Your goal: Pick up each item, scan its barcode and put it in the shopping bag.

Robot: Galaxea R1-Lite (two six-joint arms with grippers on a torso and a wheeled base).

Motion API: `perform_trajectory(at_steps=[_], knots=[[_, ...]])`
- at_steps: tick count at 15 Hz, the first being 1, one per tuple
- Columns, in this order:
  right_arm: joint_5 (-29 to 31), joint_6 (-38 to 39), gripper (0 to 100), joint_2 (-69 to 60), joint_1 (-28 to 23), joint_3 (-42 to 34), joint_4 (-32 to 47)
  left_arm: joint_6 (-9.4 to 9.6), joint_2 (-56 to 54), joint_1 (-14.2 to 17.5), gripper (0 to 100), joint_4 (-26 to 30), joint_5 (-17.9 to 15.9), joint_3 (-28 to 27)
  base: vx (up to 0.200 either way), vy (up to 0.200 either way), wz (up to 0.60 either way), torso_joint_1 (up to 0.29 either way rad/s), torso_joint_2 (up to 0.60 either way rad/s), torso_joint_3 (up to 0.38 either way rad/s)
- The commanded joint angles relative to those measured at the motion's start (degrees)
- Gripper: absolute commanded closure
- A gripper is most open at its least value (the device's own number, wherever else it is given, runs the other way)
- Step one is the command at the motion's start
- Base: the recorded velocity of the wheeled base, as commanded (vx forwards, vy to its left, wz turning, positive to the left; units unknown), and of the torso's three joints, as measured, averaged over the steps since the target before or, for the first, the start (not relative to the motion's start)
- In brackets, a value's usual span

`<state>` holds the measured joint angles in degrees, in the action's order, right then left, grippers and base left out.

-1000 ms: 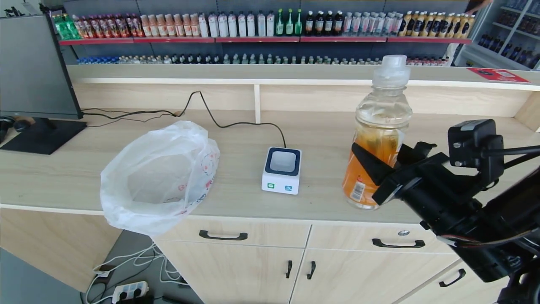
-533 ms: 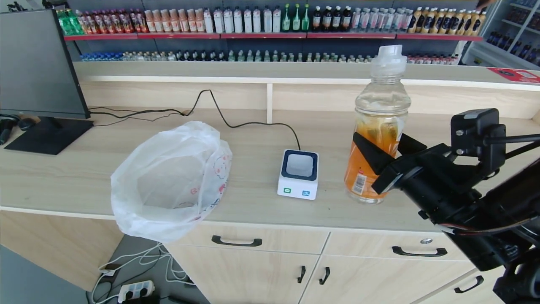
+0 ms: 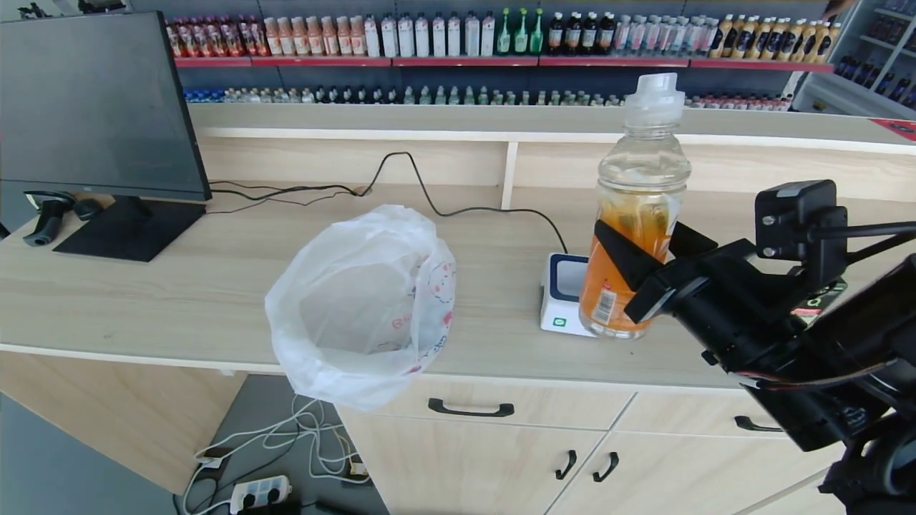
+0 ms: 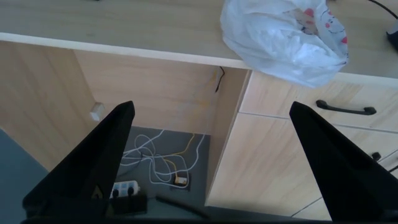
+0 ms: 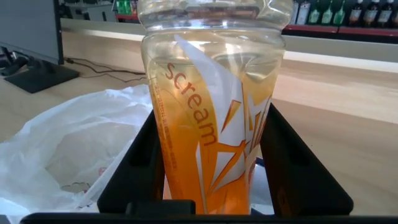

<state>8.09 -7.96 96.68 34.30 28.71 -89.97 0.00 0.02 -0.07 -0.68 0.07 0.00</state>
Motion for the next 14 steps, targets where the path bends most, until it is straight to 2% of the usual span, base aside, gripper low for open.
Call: perform_trajectory(at_steps=[1, 4, 7, 10, 14], knots=[[0.0, 0.0, 100, 1.1, -0.1, 0.1, 0.0, 0.00, 0.0, 0.0, 0, 0.0, 0.0, 0.0, 0.000, 0.000, 0.00, 0.000, 0.00, 0.000], [-0.2, -0.7, 100, 4.7, -0.2, 5.7, 0.0, 0.00, 0.0, 0.0, 0, 0.1, 0.0, 0.0, 0.000, 0.000, 0.00, 0.000, 0.00, 0.000], [-1.0, -4.8, 100, 9.1, -0.5, 12.0, 0.0, 0.00, 0.0, 0.0, 0, 0.0, 0.0, 0.0, 0.000, 0.000, 0.00, 0.000, 0.00, 0.000], [-4.4, -10.1, 100, 11.1, -2.0, 13.1, 0.0, 0.00, 0.0, 0.0, 0, 0.0, 0.0, 0.0, 0.000, 0.000, 0.00, 0.000, 0.00, 0.000], [-5.7, -13.8, 100, 11.3, -4.2, 13.7, 0.0, 0.00, 0.0, 0.0, 0, 0.0, 0.0, 0.0, 0.000, 0.000, 0.00, 0.000, 0.00, 0.000]])
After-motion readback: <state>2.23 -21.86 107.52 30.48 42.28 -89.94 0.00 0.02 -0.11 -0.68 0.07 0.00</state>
